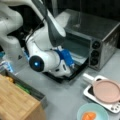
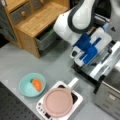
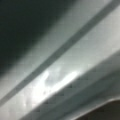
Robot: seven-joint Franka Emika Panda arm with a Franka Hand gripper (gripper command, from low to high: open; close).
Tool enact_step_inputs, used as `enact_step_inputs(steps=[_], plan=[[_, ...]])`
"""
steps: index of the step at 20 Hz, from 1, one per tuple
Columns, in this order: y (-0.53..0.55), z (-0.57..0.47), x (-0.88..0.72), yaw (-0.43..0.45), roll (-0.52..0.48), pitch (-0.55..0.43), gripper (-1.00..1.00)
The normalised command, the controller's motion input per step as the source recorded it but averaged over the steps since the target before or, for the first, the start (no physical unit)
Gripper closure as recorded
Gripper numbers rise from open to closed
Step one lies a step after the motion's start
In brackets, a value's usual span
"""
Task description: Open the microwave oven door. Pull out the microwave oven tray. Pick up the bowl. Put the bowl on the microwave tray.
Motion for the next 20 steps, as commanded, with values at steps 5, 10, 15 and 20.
enact_step_inputs(steps=[5, 10, 15, 20], plan=[[0.17, 0.05, -0.17, -0.488, -0.496, -0.171, -1.0], [0.28, 0.11, -0.32, -0.474, -0.495, -0.173, -1.0], [0.36, 0.19, -0.36, -0.475, -0.617, -0.089, -1.0], [0.25, 0.12, -0.23, -0.196, -0.494, -0.028, -1.0]])
